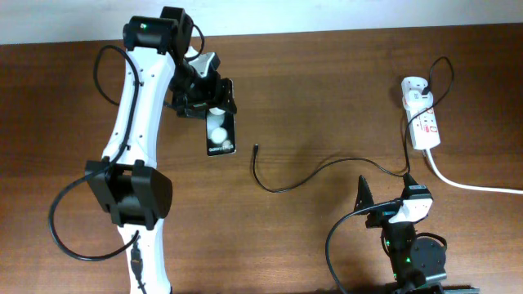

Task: Plug charger to phone and switch on socket
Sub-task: 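Carry the phone with the left gripper toward the table center, then rotate the held phone upright, port facing right, with the left gripper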

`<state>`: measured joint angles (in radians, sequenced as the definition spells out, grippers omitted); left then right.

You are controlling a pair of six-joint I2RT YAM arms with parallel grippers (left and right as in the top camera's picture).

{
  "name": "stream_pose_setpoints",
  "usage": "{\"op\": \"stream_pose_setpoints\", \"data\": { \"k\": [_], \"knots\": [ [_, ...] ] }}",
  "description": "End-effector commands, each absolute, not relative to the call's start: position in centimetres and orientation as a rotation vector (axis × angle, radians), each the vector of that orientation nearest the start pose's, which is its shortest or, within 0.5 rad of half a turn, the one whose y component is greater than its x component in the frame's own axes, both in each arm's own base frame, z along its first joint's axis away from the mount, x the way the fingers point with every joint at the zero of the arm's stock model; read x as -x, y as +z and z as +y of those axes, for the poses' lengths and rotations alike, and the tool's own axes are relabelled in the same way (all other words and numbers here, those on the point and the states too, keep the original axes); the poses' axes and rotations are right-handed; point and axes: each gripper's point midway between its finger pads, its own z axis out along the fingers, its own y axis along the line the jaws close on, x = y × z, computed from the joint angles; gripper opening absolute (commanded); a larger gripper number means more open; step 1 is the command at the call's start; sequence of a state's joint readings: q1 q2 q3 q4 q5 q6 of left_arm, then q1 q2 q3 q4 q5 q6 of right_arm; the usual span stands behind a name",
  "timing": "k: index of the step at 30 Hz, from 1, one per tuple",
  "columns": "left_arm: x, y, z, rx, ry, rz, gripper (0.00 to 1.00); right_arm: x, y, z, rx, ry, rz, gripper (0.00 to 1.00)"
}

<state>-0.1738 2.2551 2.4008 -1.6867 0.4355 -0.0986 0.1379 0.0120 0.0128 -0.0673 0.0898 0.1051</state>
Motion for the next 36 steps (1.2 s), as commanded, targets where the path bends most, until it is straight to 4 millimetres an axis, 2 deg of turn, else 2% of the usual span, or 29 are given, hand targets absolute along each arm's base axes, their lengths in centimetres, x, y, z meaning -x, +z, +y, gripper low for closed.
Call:
{"op": "stream_pose_setpoints", "data": {
  "k": [1, 5, 8, 11, 16, 19, 23, 27, 34, 36],
  "knots": [
    [-40.3, 20.4, -16.2, -0.136, -0.877, 3.035, 0.57, -24.5, 15.8, 1.5, -0.055, 0.098, 1.64, 0.99],
    [-40.0, 21.4, -17.5, -0.138, -1.028, 3.002, 0.5, -24.5, 15.8, 1.5, -0.055, 0.098, 1.64, 0.99],
    [-39.6, 22.9, -19.2, -0.141, -1.232, 2.944, 0.45, -24.5, 15.8, 1.5, -0.055, 0.098, 1.64, 0.99],
    [-39.4, 23.9, -20.1, -0.137, -1.347, 2.906, 0.41, -24.5, 15.8, 1.5, -0.055, 0.098, 1.64, 0.99],
    [-40.0, 22.2, -18.7, -0.125, -1.188, 2.962, 0.44, -24.5, 15.8, 1.5, -0.055, 0.098, 1.64, 0.99],
    [-39.9, 19.9, -18.6, -0.082, -1.207, 3.023, 0.42, -24.5, 15.8, 1.5, -0.055, 0.098, 1.64, 0.99],
    [-40.2, 17.6, -19.3, -0.038, -1.321, 3.038, 0.41, -24.5, 15.8, 1.5, -0.055, 0.098, 1.64, 0.99],
    [-39.9, 18.1, -20.0, -0.004, -1.444, 3.013, 0.36, -24.5, 15.8, 1.5, -0.055, 0.098, 1.64, 0.99],
    [-39.1, 18.5, -20.1, 0.033, -1.491, 3.036, 0.37, -24.5, 15.8, 1.5, -0.055, 0.098, 1.64, 0.99],
    [-38.7, 18.6, -20.0, 0.053, -1.498, 3.058, 0.4, -24.5, 15.8, 1.5, -0.055, 0.098, 1.64, 0.99]
  ]
}}
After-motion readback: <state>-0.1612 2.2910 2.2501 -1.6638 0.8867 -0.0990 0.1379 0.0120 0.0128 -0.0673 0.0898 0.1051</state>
